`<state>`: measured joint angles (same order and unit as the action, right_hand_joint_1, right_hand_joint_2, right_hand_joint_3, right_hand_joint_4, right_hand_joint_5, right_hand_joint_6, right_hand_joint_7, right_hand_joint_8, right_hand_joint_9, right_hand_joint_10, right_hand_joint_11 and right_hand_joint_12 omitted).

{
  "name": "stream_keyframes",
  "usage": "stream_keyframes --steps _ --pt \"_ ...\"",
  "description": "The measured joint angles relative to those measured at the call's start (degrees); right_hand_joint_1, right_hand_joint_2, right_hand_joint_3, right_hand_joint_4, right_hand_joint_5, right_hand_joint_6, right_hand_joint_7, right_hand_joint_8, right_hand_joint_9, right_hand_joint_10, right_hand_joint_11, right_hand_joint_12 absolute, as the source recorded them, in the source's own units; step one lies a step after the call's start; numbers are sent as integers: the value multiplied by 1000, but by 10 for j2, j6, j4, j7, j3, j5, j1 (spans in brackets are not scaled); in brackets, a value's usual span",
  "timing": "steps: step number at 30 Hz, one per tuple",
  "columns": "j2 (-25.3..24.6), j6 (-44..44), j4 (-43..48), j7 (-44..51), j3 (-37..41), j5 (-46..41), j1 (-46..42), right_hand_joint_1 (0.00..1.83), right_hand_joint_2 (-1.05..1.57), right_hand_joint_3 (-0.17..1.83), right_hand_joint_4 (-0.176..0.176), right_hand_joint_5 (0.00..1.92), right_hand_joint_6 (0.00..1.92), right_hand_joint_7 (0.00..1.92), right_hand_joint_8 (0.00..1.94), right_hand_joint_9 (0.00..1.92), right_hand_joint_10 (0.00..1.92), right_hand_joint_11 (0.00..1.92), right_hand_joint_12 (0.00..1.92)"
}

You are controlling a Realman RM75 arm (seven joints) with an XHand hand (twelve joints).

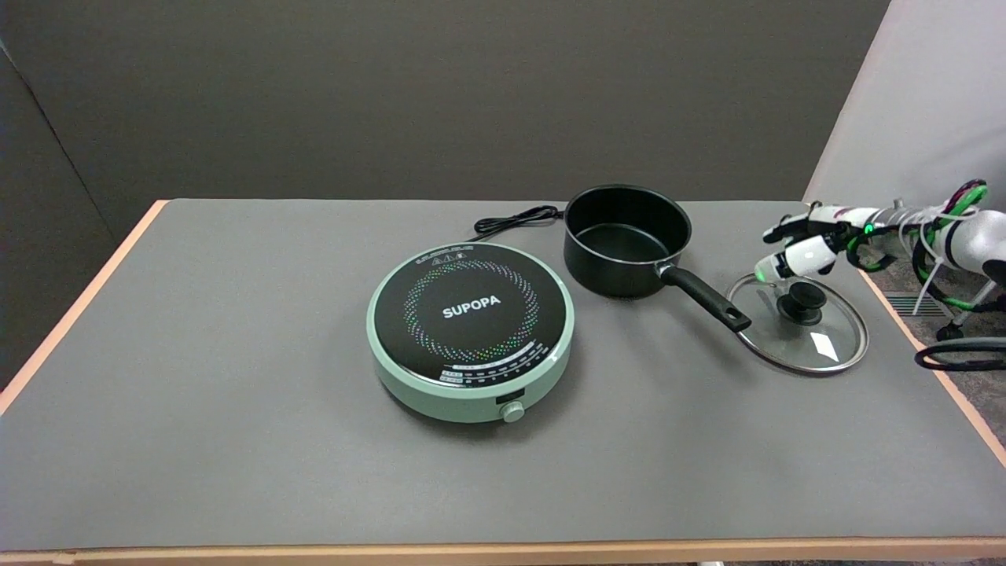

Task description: Place the pot lid onto the table.

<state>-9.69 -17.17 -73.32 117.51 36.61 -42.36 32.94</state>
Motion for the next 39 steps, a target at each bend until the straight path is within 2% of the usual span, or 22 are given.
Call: stream_keyframes --steps 2,9,12,13,14,17,19,22,23,27,29,31,39 --pt "-2 0 0 2 11 14 0 565 325 888 138 260 148 227 127 258 232 372 776" --pt "-14 2 -3 7 54 75 0 569 308 874 134 235 145 174 119 180 218 295 613" --pt "-21 3 -3 9 75 105 -1 560 309 870 131 220 152 160 124 157 228 272 606" --pt "-24 4 -3 9 84 116 -2 505 365 906 130 161 259 110 210 81 340 242 638" --pt "-26 4 -4 9 89 124 -2 565 310 867 127 215 147 156 122 144 221 258 594" --pt "-33 4 -4 9 106 150 -3 581 324 854 105 174 144 122 137 133 202 237 554" --pt "-38 4 -4 9 117 167 -5 574 363 891 84 111 214 87 128 78 236 165 617" --pt "-43 7 -5 10 130 192 -7 592 328 847 69 97 136 60 117 69 206 163 574" --pt "-45 7 -6 10 136 202 -9 602 326 857 54 66 137 47 93 45 226 132 619" --pt "-51 10 -10 10 162 235 -23 594 277 815 33 21 38 18 65 17 207 115 616" --pt "-53 11 -13 10 176 250 -31 580 268 804 29 10 21 6 46 8 202 122 607" --pt "-56 11 -16 8 194 263 -43 487 350 786 28 -1 49 -1 56 -1 181 139 516" --pt "-63 17 -22 -38 272 297 -97 506 359 808 30 -1 95 -1 48 0 175 134 501"
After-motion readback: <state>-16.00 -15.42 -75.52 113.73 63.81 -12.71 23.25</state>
